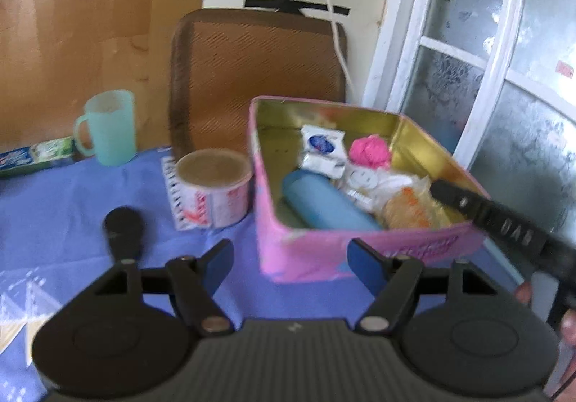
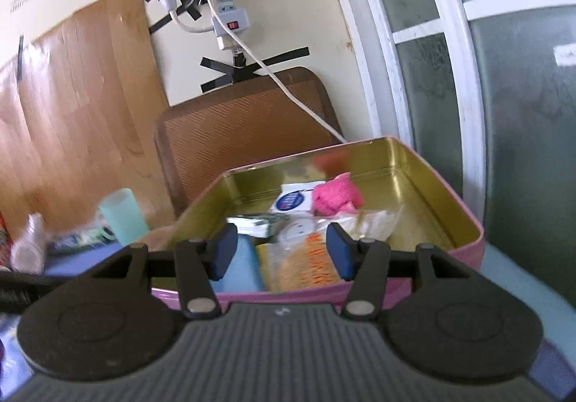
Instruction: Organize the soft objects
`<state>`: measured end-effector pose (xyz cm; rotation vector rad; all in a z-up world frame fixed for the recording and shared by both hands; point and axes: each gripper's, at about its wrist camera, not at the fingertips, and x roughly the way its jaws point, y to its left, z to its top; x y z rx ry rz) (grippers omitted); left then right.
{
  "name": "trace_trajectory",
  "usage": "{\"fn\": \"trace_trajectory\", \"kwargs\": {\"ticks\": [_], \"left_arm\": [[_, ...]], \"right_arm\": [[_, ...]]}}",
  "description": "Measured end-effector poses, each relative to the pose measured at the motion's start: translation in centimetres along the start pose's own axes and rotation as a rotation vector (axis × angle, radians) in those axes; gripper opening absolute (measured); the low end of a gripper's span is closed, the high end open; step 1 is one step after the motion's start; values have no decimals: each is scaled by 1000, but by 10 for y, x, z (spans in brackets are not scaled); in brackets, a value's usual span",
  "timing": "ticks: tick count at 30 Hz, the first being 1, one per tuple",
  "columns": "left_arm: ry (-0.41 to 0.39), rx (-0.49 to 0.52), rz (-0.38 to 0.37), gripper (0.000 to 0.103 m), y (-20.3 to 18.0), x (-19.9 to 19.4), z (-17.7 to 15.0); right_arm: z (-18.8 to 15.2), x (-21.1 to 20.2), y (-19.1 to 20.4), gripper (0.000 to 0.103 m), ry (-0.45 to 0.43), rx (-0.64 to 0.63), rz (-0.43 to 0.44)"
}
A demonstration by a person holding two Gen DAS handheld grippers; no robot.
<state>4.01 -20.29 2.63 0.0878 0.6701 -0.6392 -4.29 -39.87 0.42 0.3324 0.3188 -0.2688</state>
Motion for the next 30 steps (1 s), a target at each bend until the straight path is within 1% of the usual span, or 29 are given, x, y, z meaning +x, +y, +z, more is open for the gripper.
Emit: {"fn": "trace_trajectory", "kwargs": {"ticks": [6,9,13,19,20,22,30], "left_arm": [[-3,31,80,76,14,-27,-27],[-4,22,110,79,26,-41,-42],[0,0,130,79,41,-52,-56],[-18,-4,145,81,55,-69,-69],[-22,-8,144,85,57,-71,-71],[-35,-16,151,89,59,-76,-73],[-57,-27,165,90,69,-85,-75]], "right_arm": [[-2,-8,6,57,32,143,17],[-7,-13,13,57,63,177,27],[-14,-21,32,57,94,170,33],[-18,-36,61,57,96,129,51],[-19,-38,66,57,97,116,54],[-20,-42,73,57,93,102,54],[-17,-42,86,57,91,90,60]]}}
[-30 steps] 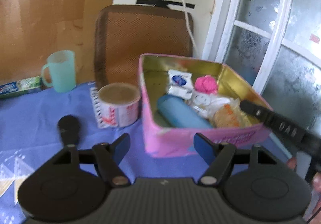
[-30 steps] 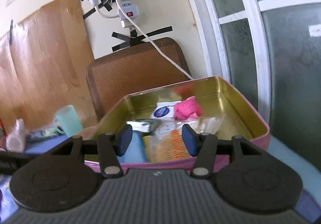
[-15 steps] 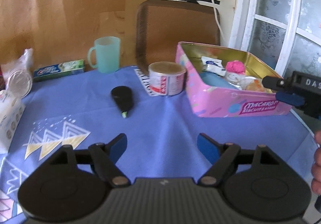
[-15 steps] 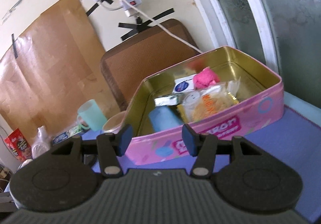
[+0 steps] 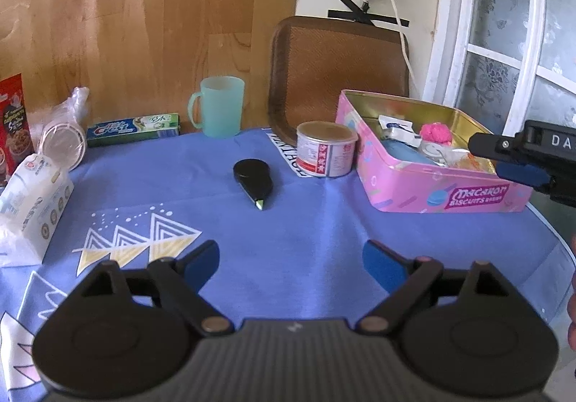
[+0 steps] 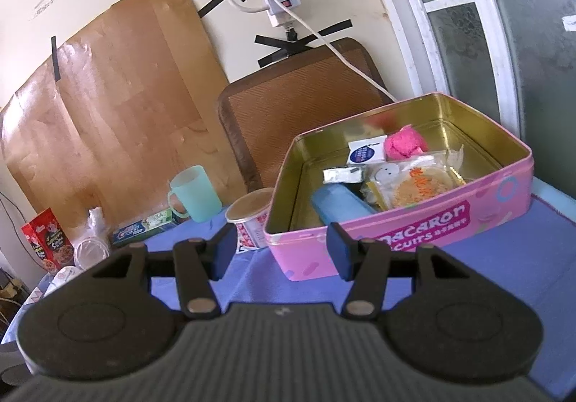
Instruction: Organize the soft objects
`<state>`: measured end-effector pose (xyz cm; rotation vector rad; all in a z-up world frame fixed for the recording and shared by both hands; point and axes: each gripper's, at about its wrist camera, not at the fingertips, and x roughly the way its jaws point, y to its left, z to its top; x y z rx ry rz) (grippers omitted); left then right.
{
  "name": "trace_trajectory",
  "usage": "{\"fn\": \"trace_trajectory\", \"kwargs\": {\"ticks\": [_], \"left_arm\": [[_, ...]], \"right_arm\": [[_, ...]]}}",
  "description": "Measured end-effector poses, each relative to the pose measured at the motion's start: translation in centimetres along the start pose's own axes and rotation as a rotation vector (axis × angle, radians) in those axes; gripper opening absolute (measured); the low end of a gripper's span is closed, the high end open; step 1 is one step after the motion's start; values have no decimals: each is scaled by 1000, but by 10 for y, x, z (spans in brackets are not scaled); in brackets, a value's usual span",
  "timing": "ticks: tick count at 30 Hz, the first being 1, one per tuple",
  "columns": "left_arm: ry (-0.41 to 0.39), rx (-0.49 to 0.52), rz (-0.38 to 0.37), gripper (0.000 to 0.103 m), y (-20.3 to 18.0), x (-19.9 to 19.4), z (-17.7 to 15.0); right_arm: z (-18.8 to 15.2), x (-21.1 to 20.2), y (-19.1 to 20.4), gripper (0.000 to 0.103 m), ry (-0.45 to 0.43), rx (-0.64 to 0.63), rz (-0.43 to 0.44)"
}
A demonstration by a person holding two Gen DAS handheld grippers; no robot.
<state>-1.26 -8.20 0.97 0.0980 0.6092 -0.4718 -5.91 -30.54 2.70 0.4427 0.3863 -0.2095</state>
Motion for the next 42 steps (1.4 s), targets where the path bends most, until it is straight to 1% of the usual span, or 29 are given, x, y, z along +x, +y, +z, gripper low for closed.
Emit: {"fn": "trace_trajectory", "kwargs": {"ticks": [7,18,20,23,30,34,38,42], "left_arm": [[17,10,13,90,3,6,-4],[53,25,2,90,8,23,-8],[55,26,0,93,10,25,-8],[58,23,-1,95,12,29,-8],[72,-6,11,95,23,37,-9],[83,-16,22,95,31,42,-10],[91,-31,30,95,37,45,-11],[89,-21,15,95,35,46,-11]], "right_arm": [[-7,7,1,58,19,-4,23],[-13,17,4,58,27,-43,31],[-13,20,3,58,31,-49,33],[-15,23,7,58,29,-75,31],[-22,30,22,57,29,-138,44],[-25,33,28,57,33,-153,47],[-25,35,31,57,22,-164,40],[-23,32,32,57,-12,-163,18]]}}
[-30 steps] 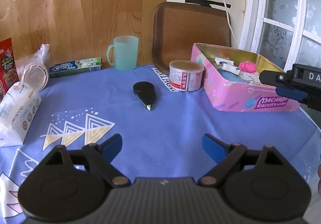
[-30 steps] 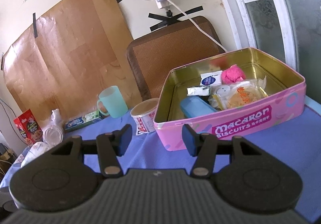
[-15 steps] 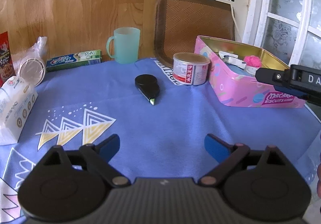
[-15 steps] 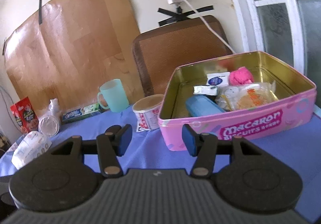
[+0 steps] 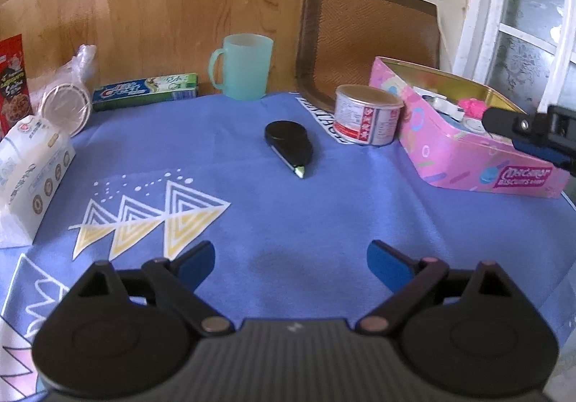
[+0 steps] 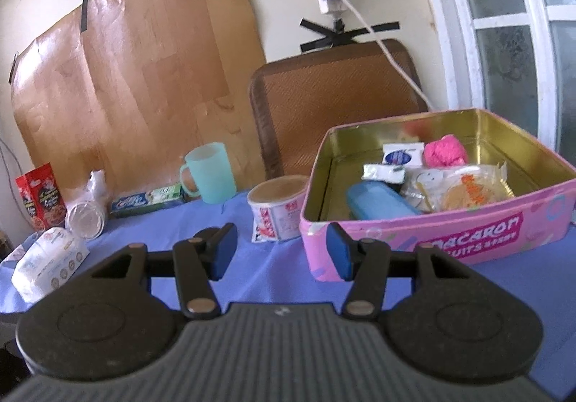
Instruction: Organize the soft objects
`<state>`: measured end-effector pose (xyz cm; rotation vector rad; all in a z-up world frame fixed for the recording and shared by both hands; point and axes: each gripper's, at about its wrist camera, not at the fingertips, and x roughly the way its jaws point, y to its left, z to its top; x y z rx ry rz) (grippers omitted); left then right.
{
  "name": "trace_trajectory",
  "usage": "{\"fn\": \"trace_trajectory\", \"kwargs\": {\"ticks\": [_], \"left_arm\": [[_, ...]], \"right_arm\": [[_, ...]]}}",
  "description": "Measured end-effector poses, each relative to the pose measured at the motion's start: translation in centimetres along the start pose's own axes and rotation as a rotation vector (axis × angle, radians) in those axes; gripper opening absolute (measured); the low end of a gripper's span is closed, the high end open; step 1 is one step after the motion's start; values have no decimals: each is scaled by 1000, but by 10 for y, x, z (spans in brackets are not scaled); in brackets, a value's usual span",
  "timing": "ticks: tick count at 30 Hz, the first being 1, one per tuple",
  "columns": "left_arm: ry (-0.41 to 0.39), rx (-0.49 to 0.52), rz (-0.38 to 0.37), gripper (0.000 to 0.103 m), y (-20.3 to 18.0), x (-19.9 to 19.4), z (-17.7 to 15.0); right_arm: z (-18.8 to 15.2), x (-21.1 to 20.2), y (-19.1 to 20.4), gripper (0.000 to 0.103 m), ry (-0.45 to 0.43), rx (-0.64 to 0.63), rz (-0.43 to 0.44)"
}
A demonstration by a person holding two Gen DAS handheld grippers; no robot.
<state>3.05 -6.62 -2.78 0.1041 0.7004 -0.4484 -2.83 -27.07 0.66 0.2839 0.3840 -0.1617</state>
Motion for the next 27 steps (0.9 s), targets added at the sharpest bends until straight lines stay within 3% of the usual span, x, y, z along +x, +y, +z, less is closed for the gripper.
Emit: {"fn": "trace_trajectory", "kwargs": {"ticks": [6,20,27], "left_arm": [[-6,46,-46,95,-13,0,-3],[-7,59,-20,100,-21,-6,-6],[4,55,-1,103,-29,-13,-9]], "right_arm": [[1,-3,-8,57,-4,23,-22],[0,-14,-24,57,-28,77,-40],[-1,-19,-37,60,12,152,-20]]}}
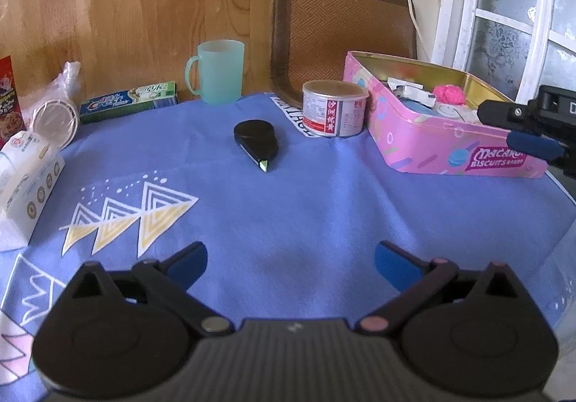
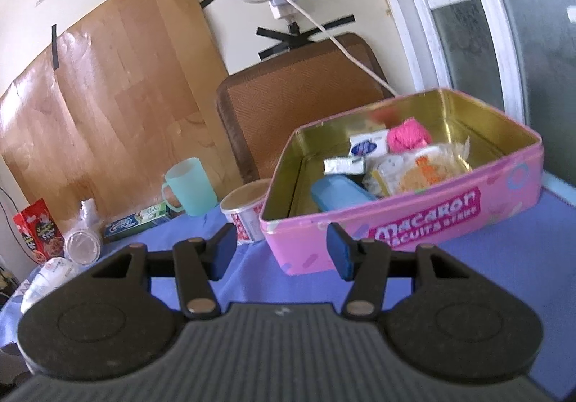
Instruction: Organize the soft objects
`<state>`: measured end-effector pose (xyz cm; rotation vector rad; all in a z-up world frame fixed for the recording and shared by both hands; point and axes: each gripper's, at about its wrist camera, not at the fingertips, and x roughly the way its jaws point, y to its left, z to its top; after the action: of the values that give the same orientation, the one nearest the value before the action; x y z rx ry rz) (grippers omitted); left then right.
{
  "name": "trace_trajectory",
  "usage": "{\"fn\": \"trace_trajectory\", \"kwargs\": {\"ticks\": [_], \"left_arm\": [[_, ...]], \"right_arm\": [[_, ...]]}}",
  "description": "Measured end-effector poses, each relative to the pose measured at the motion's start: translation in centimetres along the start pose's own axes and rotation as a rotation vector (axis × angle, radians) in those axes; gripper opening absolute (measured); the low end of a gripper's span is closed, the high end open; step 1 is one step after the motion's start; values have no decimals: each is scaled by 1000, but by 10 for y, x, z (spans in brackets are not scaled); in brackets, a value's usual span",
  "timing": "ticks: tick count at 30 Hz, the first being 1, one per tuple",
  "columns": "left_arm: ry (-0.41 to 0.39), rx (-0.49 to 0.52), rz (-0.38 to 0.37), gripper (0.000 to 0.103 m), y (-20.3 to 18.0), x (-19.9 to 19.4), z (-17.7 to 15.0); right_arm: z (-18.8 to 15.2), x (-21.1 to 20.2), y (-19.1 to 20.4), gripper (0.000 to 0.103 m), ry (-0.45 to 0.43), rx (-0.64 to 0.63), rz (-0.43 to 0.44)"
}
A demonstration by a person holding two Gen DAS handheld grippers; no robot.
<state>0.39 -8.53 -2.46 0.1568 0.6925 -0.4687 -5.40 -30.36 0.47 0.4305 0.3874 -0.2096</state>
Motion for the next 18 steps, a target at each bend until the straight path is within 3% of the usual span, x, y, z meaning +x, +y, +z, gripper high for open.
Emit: {"fn": "trace_trajectory", "kwargs": {"ticks": [9,18], "left_arm": [[19,-7,40,103,-9,-16,-10],[78,-29,69,103,-14,-37,-27]], "right_arm": [[-9,-10,-6,74,80,74,39],[-22,-25,-4,75,100,119,69]]}}
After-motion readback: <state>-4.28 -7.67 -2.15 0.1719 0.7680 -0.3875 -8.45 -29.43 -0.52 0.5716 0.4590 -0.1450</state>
